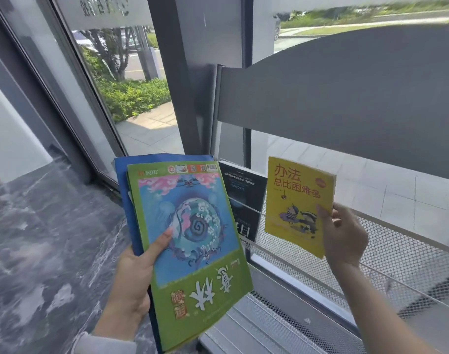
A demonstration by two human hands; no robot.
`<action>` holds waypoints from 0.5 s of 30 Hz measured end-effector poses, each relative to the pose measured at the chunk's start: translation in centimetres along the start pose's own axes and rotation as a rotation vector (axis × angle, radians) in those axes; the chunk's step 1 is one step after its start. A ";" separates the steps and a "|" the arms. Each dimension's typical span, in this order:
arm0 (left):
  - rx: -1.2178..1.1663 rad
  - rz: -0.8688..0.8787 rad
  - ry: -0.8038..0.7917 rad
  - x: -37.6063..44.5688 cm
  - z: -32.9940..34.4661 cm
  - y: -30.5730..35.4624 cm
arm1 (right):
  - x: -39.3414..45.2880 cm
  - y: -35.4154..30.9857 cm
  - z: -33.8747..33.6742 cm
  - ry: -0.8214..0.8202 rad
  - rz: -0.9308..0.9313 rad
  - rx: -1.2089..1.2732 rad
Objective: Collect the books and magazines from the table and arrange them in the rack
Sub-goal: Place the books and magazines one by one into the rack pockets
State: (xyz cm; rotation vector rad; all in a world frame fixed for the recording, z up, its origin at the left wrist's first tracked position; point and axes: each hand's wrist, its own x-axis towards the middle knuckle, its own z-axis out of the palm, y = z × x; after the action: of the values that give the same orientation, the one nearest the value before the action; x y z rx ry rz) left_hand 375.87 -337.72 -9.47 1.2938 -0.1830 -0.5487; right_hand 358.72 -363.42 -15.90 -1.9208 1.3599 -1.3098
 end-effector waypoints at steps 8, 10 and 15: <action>-0.002 -0.012 -0.038 0.0 0.4 -0.4 | -2.2 1.5 -0.3 -0.150 0.158 -0.264; 0.002 -0.011 -0.045 -0.1 0.5 -0.4 | -2.7 1.5 -0.4 -0.171 0.143 -0.304; -0.030 -0.038 -0.057 -0.5 0.6 -0.4 | -2.7 1.4 -0.7 -0.212 0.130 -0.384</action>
State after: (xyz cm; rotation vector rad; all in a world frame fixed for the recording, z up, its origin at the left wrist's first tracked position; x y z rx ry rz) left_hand 375.02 -338.08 -9.55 1.2549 -0.1972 -0.6196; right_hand 357.25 -361.48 -17.87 -2.0993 1.6830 -0.7992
